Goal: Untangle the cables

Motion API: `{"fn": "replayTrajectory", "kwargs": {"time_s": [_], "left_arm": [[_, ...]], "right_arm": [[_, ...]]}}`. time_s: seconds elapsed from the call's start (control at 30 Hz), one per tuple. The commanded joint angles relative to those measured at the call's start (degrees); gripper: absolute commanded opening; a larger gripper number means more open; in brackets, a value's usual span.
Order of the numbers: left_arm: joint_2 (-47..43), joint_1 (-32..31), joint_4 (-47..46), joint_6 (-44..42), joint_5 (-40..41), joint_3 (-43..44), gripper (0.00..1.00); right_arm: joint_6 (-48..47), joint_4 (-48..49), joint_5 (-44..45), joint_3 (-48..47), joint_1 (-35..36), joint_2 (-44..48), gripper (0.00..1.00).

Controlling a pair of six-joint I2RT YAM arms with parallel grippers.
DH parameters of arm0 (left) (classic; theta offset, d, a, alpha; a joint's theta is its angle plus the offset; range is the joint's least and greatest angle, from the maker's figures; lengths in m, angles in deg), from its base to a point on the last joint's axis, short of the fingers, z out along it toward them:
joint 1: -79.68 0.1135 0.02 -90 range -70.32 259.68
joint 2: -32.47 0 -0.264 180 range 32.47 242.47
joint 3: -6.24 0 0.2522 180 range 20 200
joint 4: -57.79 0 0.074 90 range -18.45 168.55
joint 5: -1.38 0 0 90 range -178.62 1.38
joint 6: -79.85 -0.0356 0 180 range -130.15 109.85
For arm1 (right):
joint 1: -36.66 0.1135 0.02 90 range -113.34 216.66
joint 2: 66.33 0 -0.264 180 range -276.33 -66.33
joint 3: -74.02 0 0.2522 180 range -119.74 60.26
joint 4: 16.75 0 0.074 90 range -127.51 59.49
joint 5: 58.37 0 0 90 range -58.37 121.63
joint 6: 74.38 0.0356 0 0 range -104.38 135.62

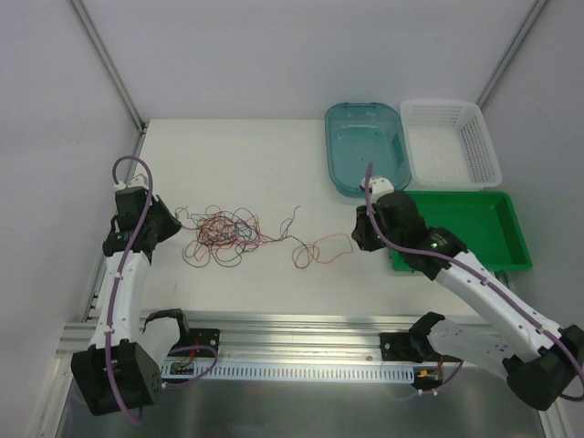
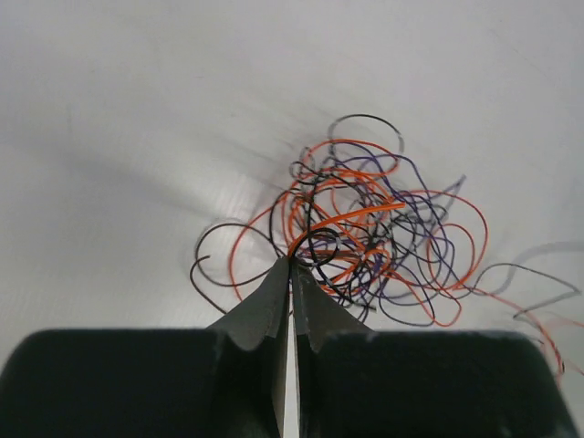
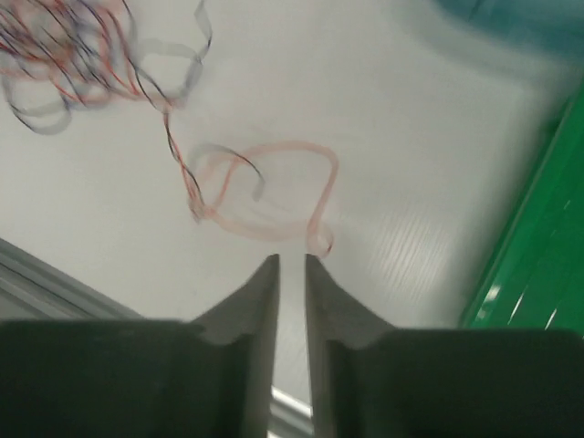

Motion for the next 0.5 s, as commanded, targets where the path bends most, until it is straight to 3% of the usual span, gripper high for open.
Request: {"fn": "replayTrajectory", "kwargs": {"time_s": [0.0,0.2,0.47], "left_arm": [[-3.8,-3.2,-3.2,-3.2,-5.7,-2.5,0.00],[-6.0,-8.0,-3.2,-4.5,-4.5,-3.5,0.00],[-4.3,-8.2,-2.9,-3.2,-4.6,-3.9,0.00]], "right_arm": [[6.6,0.0,-0.7,4.3,0.1,-2.2,0.26],[-2.6,-3.2,-4.5,-2.2,5.1,-11.0,0.52],[-13.3,5.0,-17.9,-18.6,6.7,-29.5,0.58]]}}
